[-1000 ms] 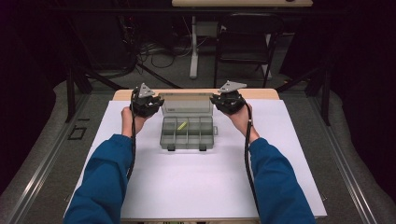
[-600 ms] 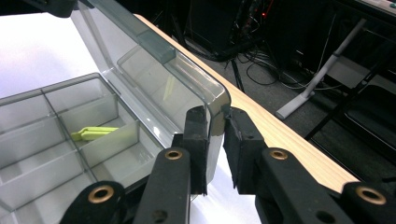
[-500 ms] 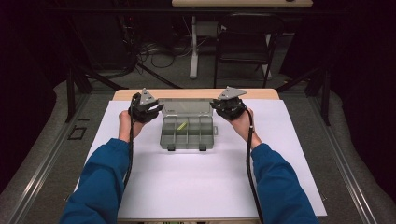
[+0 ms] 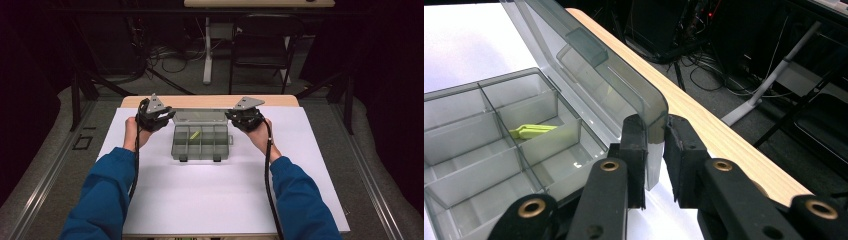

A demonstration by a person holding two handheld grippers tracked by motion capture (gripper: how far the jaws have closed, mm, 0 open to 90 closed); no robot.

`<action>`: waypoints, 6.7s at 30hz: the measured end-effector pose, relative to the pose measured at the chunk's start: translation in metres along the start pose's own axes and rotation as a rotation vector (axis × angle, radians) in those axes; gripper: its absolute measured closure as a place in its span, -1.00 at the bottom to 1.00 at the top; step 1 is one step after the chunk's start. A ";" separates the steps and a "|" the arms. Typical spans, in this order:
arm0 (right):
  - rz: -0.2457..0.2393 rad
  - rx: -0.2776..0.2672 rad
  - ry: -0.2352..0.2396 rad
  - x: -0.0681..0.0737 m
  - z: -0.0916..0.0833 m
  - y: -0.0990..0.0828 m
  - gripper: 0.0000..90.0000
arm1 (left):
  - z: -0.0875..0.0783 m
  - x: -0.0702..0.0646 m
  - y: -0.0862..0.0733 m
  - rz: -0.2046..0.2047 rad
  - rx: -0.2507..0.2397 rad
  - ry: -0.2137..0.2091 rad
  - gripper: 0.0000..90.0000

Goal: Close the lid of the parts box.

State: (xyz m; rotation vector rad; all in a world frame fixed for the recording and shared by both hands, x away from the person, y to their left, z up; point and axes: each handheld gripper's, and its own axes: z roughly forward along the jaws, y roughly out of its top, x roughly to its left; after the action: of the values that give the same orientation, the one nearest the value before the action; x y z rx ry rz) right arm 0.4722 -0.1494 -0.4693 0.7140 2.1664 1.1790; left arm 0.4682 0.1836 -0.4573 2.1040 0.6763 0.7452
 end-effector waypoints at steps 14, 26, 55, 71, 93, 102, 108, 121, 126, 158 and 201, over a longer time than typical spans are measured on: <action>-0.046 -0.024 0.015 0.006 -0.013 0.001 0.69 | -0.007 -0.007 -0.010 0.010 -0.015 -0.021 0.67; -0.077 -0.014 0.016 0.015 -0.017 -0.007 0.69 | -0.013 -0.015 -0.013 0.019 -0.007 -0.038 0.52; -0.062 0.000 0.038 0.020 -0.022 -0.012 0.58 | -0.018 -0.010 0.019 -0.197 0.067 -0.137 1.00; 0.009 0.006 0.235 0.028 -0.037 -0.017 -0.15 | -0.018 -0.028 -0.003 -0.164 0.089 -0.163 1.00; 0.030 0.041 0.190 0.058 -0.024 -0.031 1.00 | -0.017 -0.058 -0.035 -0.078 0.089 -0.133 1.00; 0.027 0.054 0.190 0.063 -0.021 -0.037 1.00 | -0.015 -0.065 -0.042 -0.056 0.103 -0.116 1.00; 0.024 0.073 0.184 0.066 -0.018 -0.043 1.00 | -0.014 -0.067 -0.046 -0.052 0.102 -0.102 1.00; 0.023 0.113 0.176 0.068 -0.011 -0.049 1.00 | -0.008 -0.072 -0.055 -0.051 0.108 -0.096 1.00; 0.024 0.121 0.176 0.069 -0.010 -0.049 1.00 | -0.006 -0.072 -0.057 -0.045 0.120 -0.093 1.00; 0.056 0.109 0.159 0.071 -0.011 -0.051 0.70 | -0.011 -0.075 -0.062 -0.065 0.116 -0.096 0.56; 0.059 0.174 0.146 0.094 -0.089 -0.088 -0.89 | -0.072 -0.119 -0.107 -0.090 0.181 -0.049 -1.00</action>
State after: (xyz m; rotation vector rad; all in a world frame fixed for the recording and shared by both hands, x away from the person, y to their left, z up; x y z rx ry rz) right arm 0.3288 -0.1765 -0.5260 0.7923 2.4073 1.1121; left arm 0.3136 0.1978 -0.5393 2.2307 0.8323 0.6003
